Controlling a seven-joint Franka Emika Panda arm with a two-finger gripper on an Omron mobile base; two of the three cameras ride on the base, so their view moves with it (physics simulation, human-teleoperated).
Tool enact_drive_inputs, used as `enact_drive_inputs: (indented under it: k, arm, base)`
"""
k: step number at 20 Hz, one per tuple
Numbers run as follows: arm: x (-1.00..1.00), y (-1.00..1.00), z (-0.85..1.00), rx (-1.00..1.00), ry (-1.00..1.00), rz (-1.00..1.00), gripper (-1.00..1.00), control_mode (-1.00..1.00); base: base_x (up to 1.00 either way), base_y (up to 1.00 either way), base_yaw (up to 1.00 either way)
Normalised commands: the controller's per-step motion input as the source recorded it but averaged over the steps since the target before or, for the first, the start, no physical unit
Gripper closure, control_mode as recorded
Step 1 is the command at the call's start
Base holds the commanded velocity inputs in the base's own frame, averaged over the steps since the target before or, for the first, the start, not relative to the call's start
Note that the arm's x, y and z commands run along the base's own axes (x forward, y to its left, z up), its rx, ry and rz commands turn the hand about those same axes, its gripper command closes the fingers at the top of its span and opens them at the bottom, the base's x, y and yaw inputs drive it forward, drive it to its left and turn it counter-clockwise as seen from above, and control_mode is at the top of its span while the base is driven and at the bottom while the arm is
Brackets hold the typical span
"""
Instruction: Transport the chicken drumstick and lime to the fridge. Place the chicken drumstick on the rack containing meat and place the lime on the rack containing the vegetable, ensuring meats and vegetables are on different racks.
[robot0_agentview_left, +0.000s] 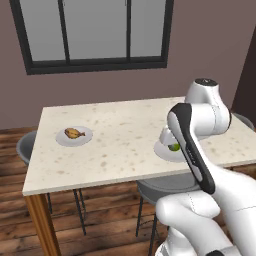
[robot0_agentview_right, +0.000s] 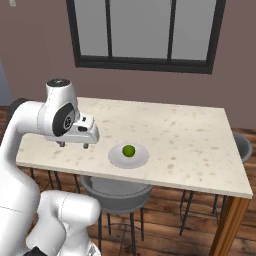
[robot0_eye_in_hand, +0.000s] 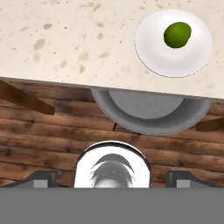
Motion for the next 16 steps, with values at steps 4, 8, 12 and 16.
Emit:
enact_drive_inputs:
  k: [4,8,12,16]
  arm:
    - [0.15,-0.31,-0.05,0.00,0.02,0.00,-1.00,-1.00]
    - [0.26,-0.37,-0.07,0.00,0.02,0.00,-1.00,-1.00]
    - [0.41,-0.34,-0.18,0.00,0.03,0.00,-1.00,-1.00]
    - [0.47,-0.32,-0.24,0.00,0.00,0.00,-1.00,-1.00]
  base:
    - [0.00,0.00,0.00]
    - [0.00,0.00,0.00]
    - [0.00,0.00,0.00]
    - [0.00,0.00,0.00]
